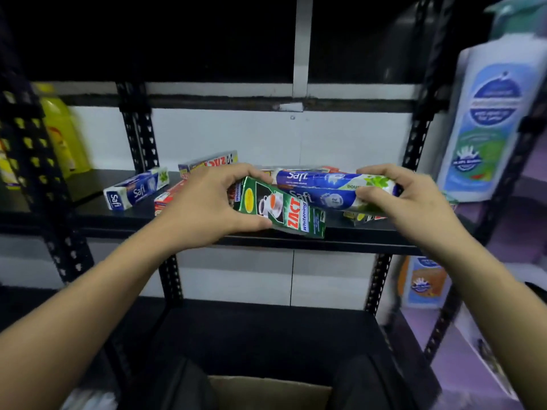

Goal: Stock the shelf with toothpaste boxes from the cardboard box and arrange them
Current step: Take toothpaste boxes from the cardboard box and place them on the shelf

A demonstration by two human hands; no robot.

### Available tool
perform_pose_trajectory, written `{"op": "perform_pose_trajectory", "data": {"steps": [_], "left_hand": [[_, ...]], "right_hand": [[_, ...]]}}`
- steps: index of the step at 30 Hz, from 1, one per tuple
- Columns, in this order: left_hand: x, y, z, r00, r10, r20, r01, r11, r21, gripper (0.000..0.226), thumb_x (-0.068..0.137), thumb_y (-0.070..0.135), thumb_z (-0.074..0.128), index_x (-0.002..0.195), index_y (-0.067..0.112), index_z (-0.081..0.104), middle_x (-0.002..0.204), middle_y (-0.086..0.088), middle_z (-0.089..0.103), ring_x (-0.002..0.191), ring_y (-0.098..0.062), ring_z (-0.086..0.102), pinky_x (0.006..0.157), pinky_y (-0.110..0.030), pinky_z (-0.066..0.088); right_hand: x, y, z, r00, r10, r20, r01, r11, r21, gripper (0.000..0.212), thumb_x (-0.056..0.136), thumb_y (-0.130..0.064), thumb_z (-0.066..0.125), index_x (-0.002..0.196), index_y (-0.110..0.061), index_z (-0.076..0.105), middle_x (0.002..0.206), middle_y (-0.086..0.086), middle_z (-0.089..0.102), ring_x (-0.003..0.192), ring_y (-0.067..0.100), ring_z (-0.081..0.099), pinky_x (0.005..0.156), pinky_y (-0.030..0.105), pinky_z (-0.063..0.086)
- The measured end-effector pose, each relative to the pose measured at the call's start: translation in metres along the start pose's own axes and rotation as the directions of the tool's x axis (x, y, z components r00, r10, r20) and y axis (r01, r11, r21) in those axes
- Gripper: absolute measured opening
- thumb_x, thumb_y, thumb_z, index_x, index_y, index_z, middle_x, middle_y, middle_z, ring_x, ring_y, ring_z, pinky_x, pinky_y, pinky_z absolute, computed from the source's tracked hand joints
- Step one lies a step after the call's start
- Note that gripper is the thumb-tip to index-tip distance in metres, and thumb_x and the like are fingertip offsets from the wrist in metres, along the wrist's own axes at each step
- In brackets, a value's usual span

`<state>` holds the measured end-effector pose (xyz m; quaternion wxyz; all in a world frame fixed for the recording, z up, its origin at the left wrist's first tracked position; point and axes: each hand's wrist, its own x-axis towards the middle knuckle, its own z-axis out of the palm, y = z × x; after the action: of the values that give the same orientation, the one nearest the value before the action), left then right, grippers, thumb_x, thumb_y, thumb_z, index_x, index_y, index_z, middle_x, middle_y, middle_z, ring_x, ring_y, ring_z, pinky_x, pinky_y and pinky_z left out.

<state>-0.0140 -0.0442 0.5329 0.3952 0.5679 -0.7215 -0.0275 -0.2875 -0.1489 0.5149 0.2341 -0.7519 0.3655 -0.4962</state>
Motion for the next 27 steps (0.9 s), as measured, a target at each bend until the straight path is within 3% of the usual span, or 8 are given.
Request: {"op": "perform_pose_trajectory", "data": {"steps": [5,10,16,20,23,27], "left_hand": [[0.037,0.0,0.03,0.992,0.055,-0.117,-0.056,0.998,-0.002,0.051,0.062,0.03,0.093,0.107,0.031,0.07,0.089,0.019,0.071,0.082,0.007,0.065,0.065,-0.007,0.046],[0.078,-0.003,0.059,0.958,0.045,-0.284,-0.055,0.998,-0.027,0.052,0.063,0.034,0.091,0.109,0.03,0.069,0.09,0.021,0.069,0.085,0.012,0.062,0.068,-0.002,0.043],[0.124,-0.004,0.112,0.93,0.0,-0.368,-0.05,0.991,-0.126,0.052,0.063,0.032,0.092,0.11,0.027,0.069,0.09,0.016,0.07,0.08,0.008,0.064,0.067,-0.007,0.048],[0.146,-0.004,0.147,0.937,-0.082,-0.341,0.013,0.98,-0.2,0.053,0.063,0.036,0.091,0.11,0.026,0.069,0.089,0.016,0.069,0.076,0.008,0.063,0.063,-0.006,0.048],[0.156,-0.009,0.171,0.96,-0.112,-0.257,0.059,0.977,-0.205,0.047,0.065,0.035,0.09,0.105,0.028,0.066,0.093,0.015,0.069,0.079,0.008,0.062,0.062,-0.005,0.046],[0.164,-0.012,0.191,0.974,-0.119,-0.191,0.092,0.985,-0.148,0.053,0.069,0.044,0.086,0.113,0.026,0.063,0.104,0.012,0.069,0.091,-0.005,0.065,0.077,-0.026,0.056]], "right_hand": [[0.037,0.032,-0.023,0.977,0.135,-0.166,-0.136,0.991,0.004,0.019,0.086,-0.019,0.07,0.104,-0.023,0.072,0.086,-0.001,0.073,0.06,0.0,0.066,0.053,0.014,0.049],[0.068,0.078,-0.044,0.9,0.223,-0.374,-0.285,0.951,-0.121,0.026,0.081,-0.034,0.069,0.105,-0.023,0.071,0.089,0.003,0.072,0.08,0.018,0.068,0.069,0.03,0.053],[0.079,0.116,-0.034,0.78,0.238,-0.579,-0.427,0.879,-0.213,0.035,0.087,-0.04,0.06,0.107,-0.011,0.068,0.091,0.012,0.068,0.094,0.034,0.061,0.078,0.035,0.045],[0.077,0.123,-0.026,0.828,0.157,-0.538,-0.453,0.752,-0.478,0.041,0.093,-0.042,0.052,0.106,-0.004,0.059,0.096,0.027,0.063,0.091,0.044,0.057,0.07,0.04,0.04],[0.076,0.122,-0.023,0.897,0.061,-0.438,-0.379,0.618,-0.689,0.046,0.093,-0.05,0.047,0.113,-0.009,0.052,0.095,0.024,0.065,0.088,0.044,0.061,0.063,0.04,0.037],[0.076,0.128,-0.027,0.961,-0.021,-0.275,-0.225,0.517,-0.826,0.048,0.089,-0.05,0.054,0.125,-0.018,0.048,0.105,0.012,0.064,0.094,0.037,0.06,0.062,0.037,0.041]]}}
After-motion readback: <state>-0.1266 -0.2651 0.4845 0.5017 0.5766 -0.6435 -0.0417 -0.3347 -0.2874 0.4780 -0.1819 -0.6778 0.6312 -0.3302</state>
